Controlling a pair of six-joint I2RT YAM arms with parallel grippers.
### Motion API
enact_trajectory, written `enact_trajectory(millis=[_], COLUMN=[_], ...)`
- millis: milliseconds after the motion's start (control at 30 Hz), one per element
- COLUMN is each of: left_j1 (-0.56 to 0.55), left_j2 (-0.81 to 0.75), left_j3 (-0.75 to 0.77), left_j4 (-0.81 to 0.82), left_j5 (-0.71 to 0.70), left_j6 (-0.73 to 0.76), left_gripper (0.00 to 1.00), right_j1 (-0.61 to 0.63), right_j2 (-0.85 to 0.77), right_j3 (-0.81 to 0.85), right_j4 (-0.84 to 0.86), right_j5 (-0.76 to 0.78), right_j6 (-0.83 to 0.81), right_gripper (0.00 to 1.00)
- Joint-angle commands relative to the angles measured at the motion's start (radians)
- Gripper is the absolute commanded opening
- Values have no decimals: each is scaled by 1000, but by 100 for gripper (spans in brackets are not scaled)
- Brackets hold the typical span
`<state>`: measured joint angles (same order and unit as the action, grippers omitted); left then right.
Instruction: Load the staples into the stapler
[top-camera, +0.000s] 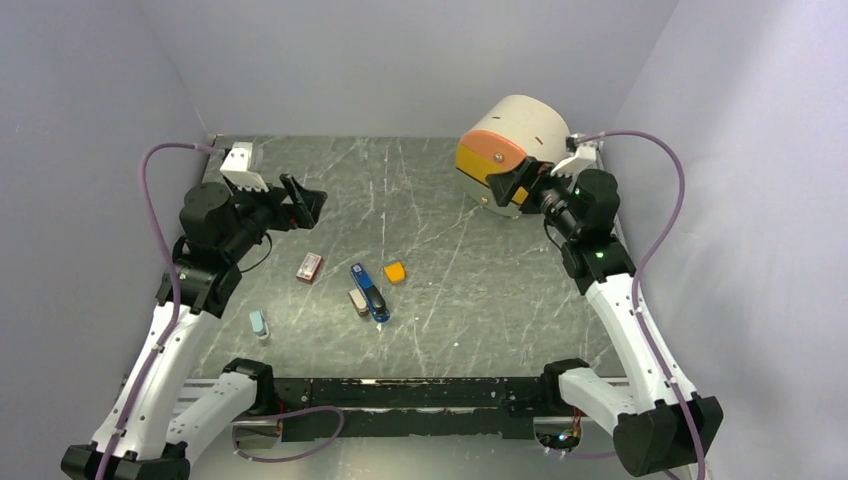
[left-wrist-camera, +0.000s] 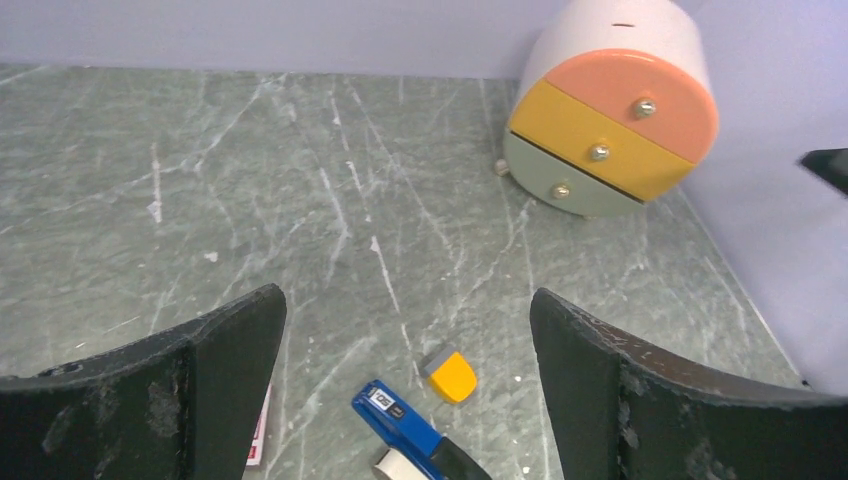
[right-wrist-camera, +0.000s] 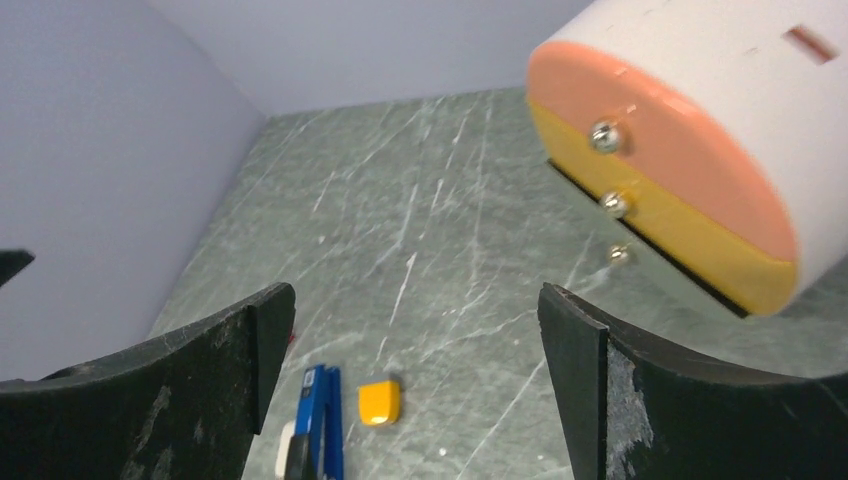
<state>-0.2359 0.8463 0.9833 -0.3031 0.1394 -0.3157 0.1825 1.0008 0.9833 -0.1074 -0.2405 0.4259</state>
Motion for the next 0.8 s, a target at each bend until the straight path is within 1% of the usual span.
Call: enact_trajectory(millis=[0, 67, 133, 233, 367, 400, 467, 500, 567, 600, 667, 733, 767], left_j1=[13, 13, 14, 15, 15, 15, 15, 15, 15, 15, 15, 15, 15], left_j2=[-41, -57, -70, -95, -102, -88, -27, 6, 70, 91, 102, 94, 89], left_j3=[-21, -27, -30, -35, -76, -75, -56, -45, -38, -49, -90, -130, -145], left_j4=[105, 126, 129, 83, -38, -80, -205, -251, -317, -321, -299, -288, -289], left_j5=[146, 196, 216, 155, 9, -5, 17, 38, 68, 92, 103, 64, 32], left_j6=[-38, -49, -59, -89, -160, -169, -167, -171, -197, -211, -259, -310, -330], left_gripper=[97, 97, 97, 97, 97, 97, 95, 93, 90, 87, 84, 84, 84], right_j1=[74, 152, 247, 375, 507, 538, 591, 615, 664, 685, 711, 726, 732], right_j2=[-14, 10, 46, 98, 146, 167, 220, 252, 311, 335, 394, 452, 476], right_j3=[-59, -52, -39, -46, -84, -83, -74, -68, -66, -71, -69, -52, -41], right_j4=[117, 110, 86, 70, 83, 74, 51, 34, 23, 18, -9, -47, -64], right_j5=[-74, -58, -29, 15, 74, 100, 158, 182, 231, 283, 355, 411, 432], right_j6=[24, 6, -12, -13, 21, 26, 43, 60, 98, 118, 154, 181, 188], right_gripper=[96, 96, 93, 89, 86, 85, 81, 78, 60, 54, 46, 38, 37])
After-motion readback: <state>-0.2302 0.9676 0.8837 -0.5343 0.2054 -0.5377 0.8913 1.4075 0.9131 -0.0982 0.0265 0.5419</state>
